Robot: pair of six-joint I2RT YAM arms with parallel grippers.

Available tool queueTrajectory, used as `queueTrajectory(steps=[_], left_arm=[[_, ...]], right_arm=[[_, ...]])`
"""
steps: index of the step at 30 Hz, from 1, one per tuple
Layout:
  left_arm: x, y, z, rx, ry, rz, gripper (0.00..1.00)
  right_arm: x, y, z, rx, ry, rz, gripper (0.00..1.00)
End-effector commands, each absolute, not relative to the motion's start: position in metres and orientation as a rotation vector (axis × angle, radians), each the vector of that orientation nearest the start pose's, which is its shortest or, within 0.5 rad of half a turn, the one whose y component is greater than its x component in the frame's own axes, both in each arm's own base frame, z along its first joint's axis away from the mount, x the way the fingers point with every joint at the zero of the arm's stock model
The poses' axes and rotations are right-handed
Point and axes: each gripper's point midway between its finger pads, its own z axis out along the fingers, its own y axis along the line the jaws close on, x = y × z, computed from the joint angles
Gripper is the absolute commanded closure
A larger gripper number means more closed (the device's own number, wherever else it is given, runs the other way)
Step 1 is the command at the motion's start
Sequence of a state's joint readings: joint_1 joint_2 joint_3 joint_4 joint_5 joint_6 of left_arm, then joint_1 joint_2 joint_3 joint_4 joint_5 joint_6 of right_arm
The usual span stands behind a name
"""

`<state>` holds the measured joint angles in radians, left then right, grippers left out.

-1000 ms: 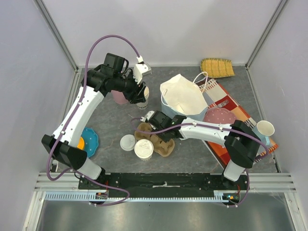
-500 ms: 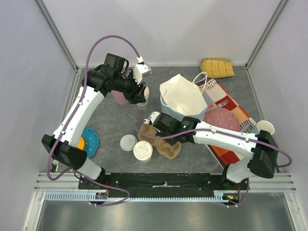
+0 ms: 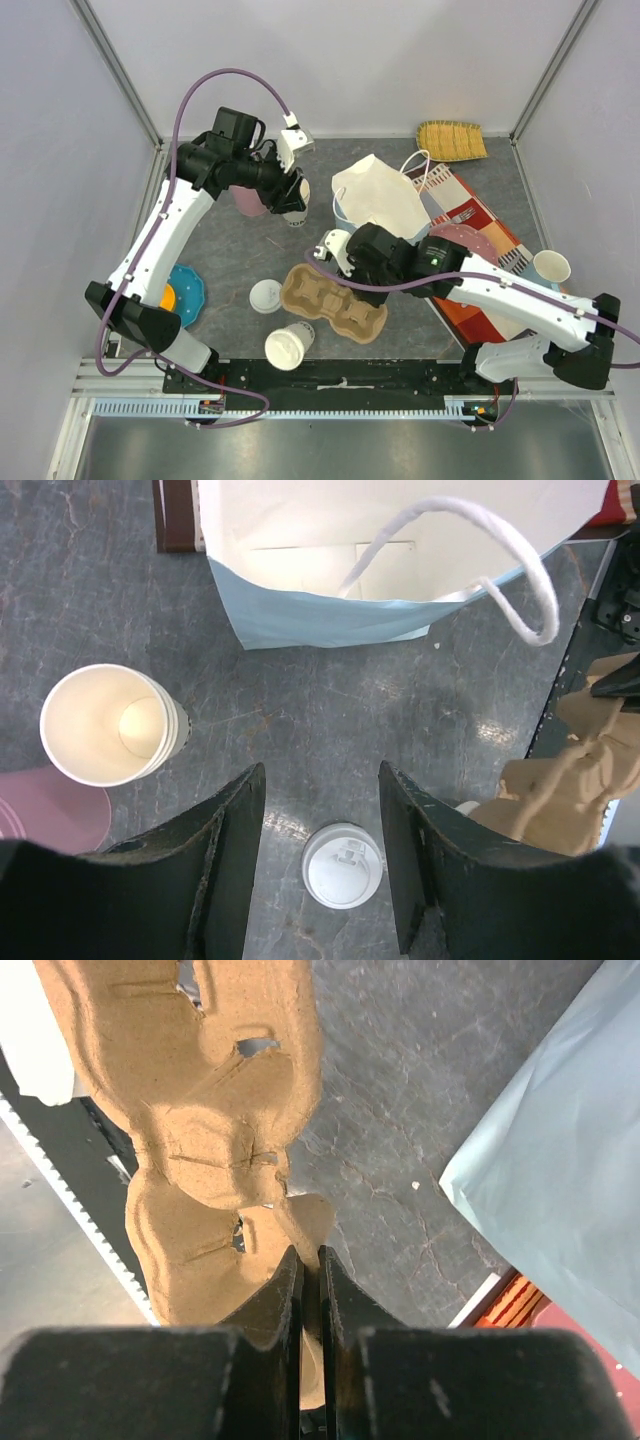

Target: Pack the takeout coffee

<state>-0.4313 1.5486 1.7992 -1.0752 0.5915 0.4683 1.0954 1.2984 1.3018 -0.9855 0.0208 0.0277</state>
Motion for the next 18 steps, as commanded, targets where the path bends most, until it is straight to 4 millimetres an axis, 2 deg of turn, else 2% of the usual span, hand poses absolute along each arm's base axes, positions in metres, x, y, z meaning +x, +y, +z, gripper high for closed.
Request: queueTrajectory(steps=[1,2,3,5,6,7,13,18], left_arm=[[0.291,-0.233,0.329,1.28,1.831,-0.718,0.44],[0.292,-0.235,0.325,1.267,1.843,-0.736,0.44],[0.291,-0.237,0.31,1.265,1.884,-0.765,0.44],[0.294,-0.236,0.295,1.251,1.925,-0.765,0.44],[0.295,-0.233,0.282,1.25,1.969,-0.746,0.44],[0.296,-0.232,0.279,1.254,1.974,-0.736,0.44],[0.294,-0.229,0.293,1.273,1.914,-0.708,0.44],[0.29,-0.226,0.294,1.275,1.91,-0.718,0.44]], right_arm=[[0.136,0.264,0.233,-1.317,2.146,0.472,1.0],[0.147,0.257,0.229,-1.282,2.165,0.394,1.0],[0.152,0.254,0.225,-1.265,2.18,0.356,1.0],[0.163,0.247,0.214,-1.193,2.248,0.285,1.0],[0.169,0.243,0.214,-1.161,2.25,0.246,1.0],[0.171,0.244,0.217,-1.146,2.24,0.253,1.0],[0.165,0.271,0.269,-1.121,2.064,0.503,1.0],[0.151,0.287,0.294,-1.167,1.982,0.657,1.0]])
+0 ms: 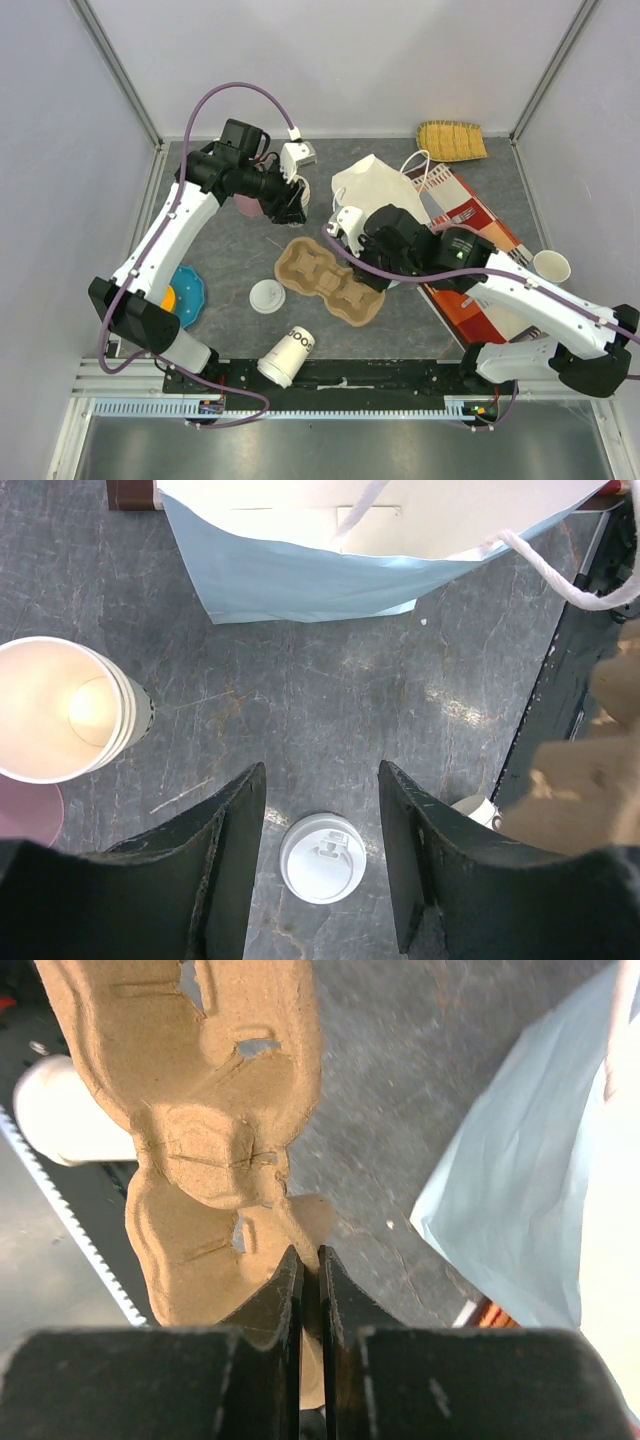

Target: Pack the takeout coffee

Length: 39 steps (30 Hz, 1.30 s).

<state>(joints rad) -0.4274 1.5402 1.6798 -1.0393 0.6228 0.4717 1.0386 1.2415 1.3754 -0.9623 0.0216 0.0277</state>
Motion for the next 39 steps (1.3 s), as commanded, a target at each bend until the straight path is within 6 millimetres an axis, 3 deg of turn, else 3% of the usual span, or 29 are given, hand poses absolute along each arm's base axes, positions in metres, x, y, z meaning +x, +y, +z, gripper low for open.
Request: queueTrajectory(steps=[1,4,10,14,20,22,25,26,31,34,39], left_arm=[[0.289,-0.225,0.295,1.272,1.908,-0.719,0.44],[0.287,-0.222,0.3,1.258,1.896,-0.737,0.44],[0.295,-0.215,0.314,1.218,1.858,-0.729,0.44],[0.29,-0.22,0.312,1.239,1.846,-0.779,0.44],[0.282,-0.226,0.318,1.261,1.804,-0.84,0.44],[0.284,-0.228,0.319,1.276,1.787,-0.848,0.44],[0.289,-0.232,0.33,1.289,1.741,-0.836,0.44],[0.293,-0.233,0.336,1.295,1.719,-0.825,0.44],[0.304,-0.239,0.354,1.311,1.631,-0.794,0.43],[0.322,-0.243,0.359,1.266,1.627,-0.743,0.43],[0.335,-0.255,0.348,1.514,1.379,-0.642,0.43]], right_arm=[[0.147,0.291,0.298,-1.181,1.967,0.696,1.0],[0.147,0.291,0.313,-1.156,1.935,0.718,1.0],[0.178,0.271,0.352,-0.924,1.931,0.716,1.0],[0.193,0.264,0.377,-0.8,1.909,0.7,1.0],[0.247,0.202,0.427,-0.366,1.88,0.442,1.0],[0.263,0.186,0.429,-0.309,1.882,0.366,1.0],[0.278,0.183,0.426,-0.332,1.908,0.343,1.0],[0.289,0.172,0.431,-0.306,1.907,0.324,1.0],[0.324,0.16,0.406,-0.328,2.013,0.338,1.0],[0.323,0.162,0.393,-0.402,2.054,0.382,1.0],[0.316,0.175,0.379,-0.541,2.061,0.438,1.0]])
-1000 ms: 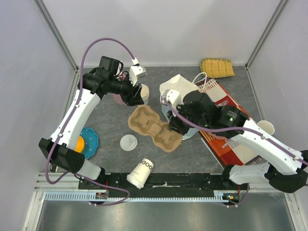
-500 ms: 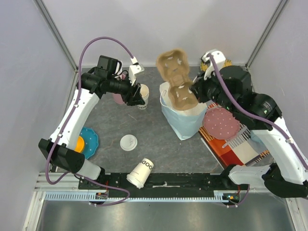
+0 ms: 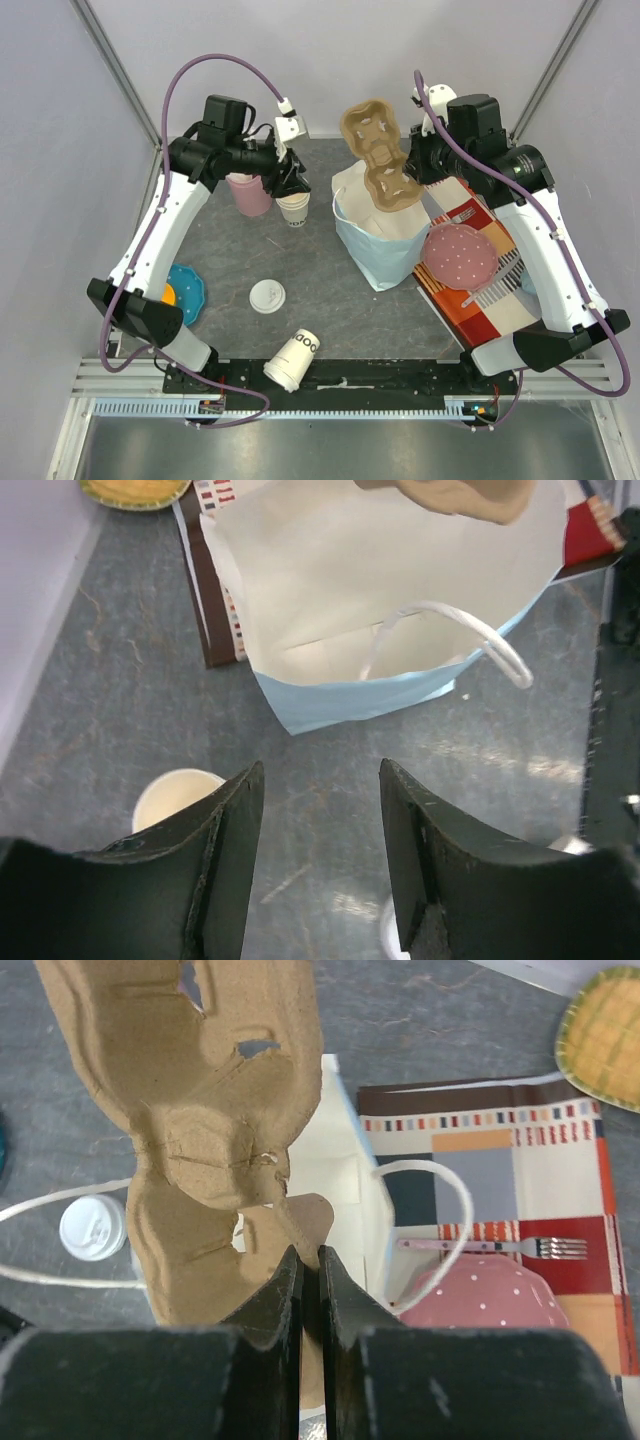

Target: Pack the takeout coffee

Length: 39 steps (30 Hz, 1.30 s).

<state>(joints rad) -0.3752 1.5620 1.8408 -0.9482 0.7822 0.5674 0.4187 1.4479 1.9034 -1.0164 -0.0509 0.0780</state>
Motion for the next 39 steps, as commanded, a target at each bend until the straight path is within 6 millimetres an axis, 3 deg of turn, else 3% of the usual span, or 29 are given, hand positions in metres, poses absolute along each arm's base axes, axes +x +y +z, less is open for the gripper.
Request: queueTrajectory(steps=[1,2,5,8,14,21,28,34,39], left_arm=[[0.334,-0.257,0.348,1.579,1.297,-0.626,0.43],[0.327,-0.259,0.346,1.712,1.117,-0.575,0.43],[0.325,-0.264,0.345,1.822,0.861,-0.489,0.38],[0.323,-0.275,0.345,1.868,0.734,-0.476,0.36],[0.306,-0.29,0.318,1.99,0.646,-0.502,0.36],[0.321,-0.305,0.3,2.04,0.651,-0.481,0.39],[0.335,-0.303,0.28,2.107,0.666,-0.419,0.41],[0.328,-0.299,0.263,2.192,0.643,-0.41,0.6],[0.324,-0.295,0.257,2.23,0.619,-0.413,0.85]], right_arm=[[0.316,0.174,0.376,-0.54,2.074,0.435,1.0],[0.316,0.174,0.369,-0.541,2.093,0.431,1.0],[0.317,0.174,0.353,-0.581,2.121,0.408,1.0],[0.317,0.172,0.337,-0.597,2.161,0.394,1.0],[0.306,0.171,0.328,-0.638,2.167,0.411,1.0],[0.295,0.169,0.316,-0.646,2.208,0.424,1.0],[0.29,0.168,0.31,-0.674,2.222,0.426,1.0],[0.29,0.169,0.307,-0.692,2.227,0.426,1.0],[0.287,0.168,0.298,-0.711,2.257,0.427,1.0]])
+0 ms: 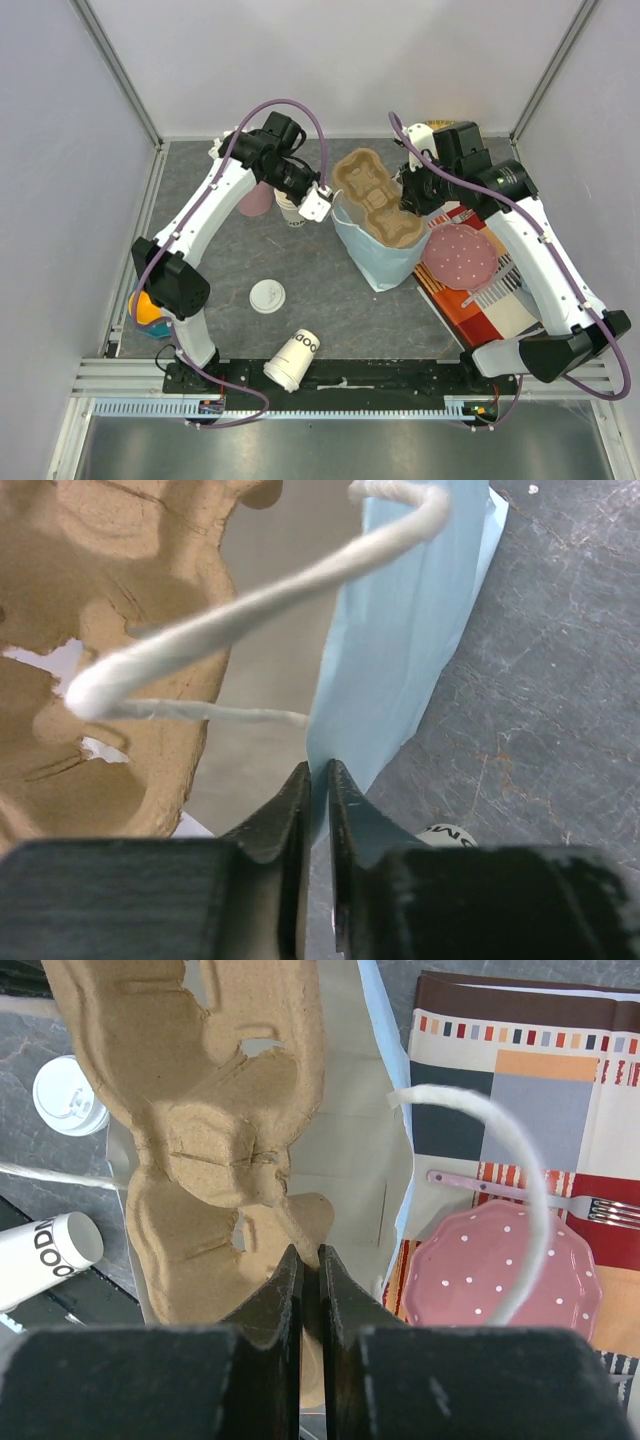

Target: Pack the takeout coffee

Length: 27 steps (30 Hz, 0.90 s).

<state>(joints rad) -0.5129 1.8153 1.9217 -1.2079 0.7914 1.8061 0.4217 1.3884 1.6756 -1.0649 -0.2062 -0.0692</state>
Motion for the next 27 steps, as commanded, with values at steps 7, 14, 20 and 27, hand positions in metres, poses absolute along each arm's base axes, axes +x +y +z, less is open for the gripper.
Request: queueTrajectory(steps=[7,14,20,27], left_arm=[[0.313,-0.292,0.264,2.243,0.616,-0.449,0.98],[0.297,-0.289,0.277,2.229,0.64,-0.523,0.98],[0.284,-0.285,0.281,2.229,0.648,-0.571,0.98],[0.269,-0.278,0.276,2.237,0.694,-0.628,0.98]], right_arm=[[0.27,0.18,0.289,-0.861,2.241,0.472,1.0],[0.256,0.183,0.274,-0.955,2.286,0.436,1.0],[0.264,0.166,0.265,-0.907,2.347,0.297,1.0],[0.263,0.162,0.254,-0.936,2.38,0.263,1.0]])
